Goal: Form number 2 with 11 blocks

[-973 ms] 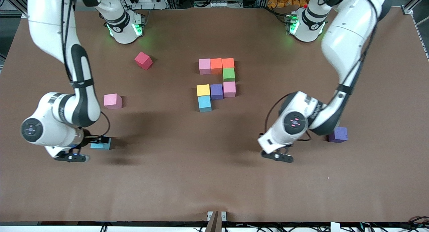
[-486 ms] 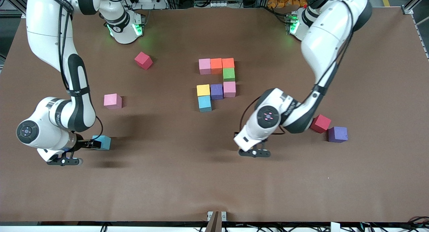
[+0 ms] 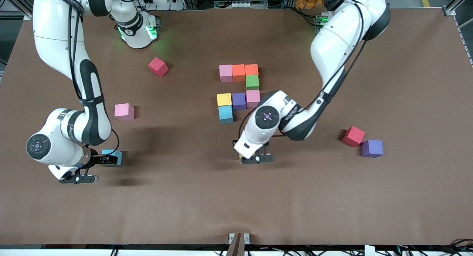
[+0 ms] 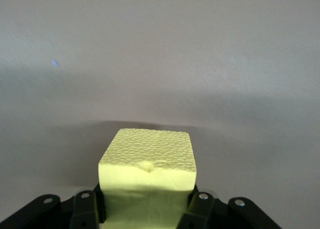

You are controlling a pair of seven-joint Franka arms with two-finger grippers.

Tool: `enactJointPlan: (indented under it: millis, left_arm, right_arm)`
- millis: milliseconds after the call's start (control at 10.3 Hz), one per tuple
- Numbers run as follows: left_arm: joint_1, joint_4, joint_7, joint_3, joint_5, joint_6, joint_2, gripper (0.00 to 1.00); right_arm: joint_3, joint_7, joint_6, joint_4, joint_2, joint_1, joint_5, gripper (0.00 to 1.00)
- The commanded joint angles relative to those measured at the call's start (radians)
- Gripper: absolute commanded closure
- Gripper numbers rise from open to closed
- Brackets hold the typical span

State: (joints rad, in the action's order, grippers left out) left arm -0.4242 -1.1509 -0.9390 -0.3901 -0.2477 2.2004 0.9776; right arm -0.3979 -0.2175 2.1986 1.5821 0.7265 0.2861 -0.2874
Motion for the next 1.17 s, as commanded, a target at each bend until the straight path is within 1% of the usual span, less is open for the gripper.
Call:
enactJointPlan:
  millis: [0,195,584,778,973,1070]
  left_arm:
    - [-0.053,0.036,-0.128,0.022,0.021,0.005,0.016,0.64]
    - [-0.103,0.036,-0.171,0.068,0.022,0.005,0.016,0.64]
    - [-0.154,0.036,-0.169,0.086,0.022,0.025,0.019,0.64]
    - [-0.18,0.036,-0.121,0.103,0.022,0.044,0.032,0.64]
    - [-0.182,0.033,-0.11,0.102,0.022,0.045,0.044,0.64]
    - [-0.182,0.033,-0.11,0.097,0.024,0.051,0.044,0.64]
  right_arm:
    - [0.016,-0.003,-0.007,0.013,0.007,-0.005,0.011,0.0]
    - [0.017,-0.005,-0.005,0.032,0.007,-0.005,0.011,0.0]
    - [0.017,-0.005,0.001,0.041,0.028,-0.007,0.011,0.0]
    - [0.017,-0.005,0.003,0.048,0.03,-0.008,0.011,0.0]
    - [0.017,-0.005,0.003,0.056,0.03,-0.007,0.011,0.0]
    - [0.017,-0.005,0.001,0.058,0.03,-0.005,0.011,0.1]
